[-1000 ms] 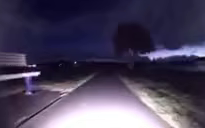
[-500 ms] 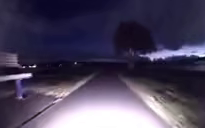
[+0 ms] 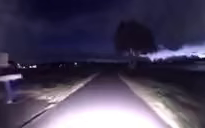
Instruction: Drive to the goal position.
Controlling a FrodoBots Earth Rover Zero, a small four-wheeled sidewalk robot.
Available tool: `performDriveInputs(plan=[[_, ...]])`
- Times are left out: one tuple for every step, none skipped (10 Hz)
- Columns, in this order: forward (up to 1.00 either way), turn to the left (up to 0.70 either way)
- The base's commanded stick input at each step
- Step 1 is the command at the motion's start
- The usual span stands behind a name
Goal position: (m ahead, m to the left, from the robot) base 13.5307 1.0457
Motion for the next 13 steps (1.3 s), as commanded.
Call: performDriveInputs(plan=[[0.70,0.00],[0.70,0.00],[0.70,0.00],[0.70,0.00],[0.70,0.00],[0.70,0.00],[0.70,0.00],[0.70,0.00],[0.70,0.00],[0.70,0.00],[0.70,0.00],[0.70,0.00],[0.70,0.00]])
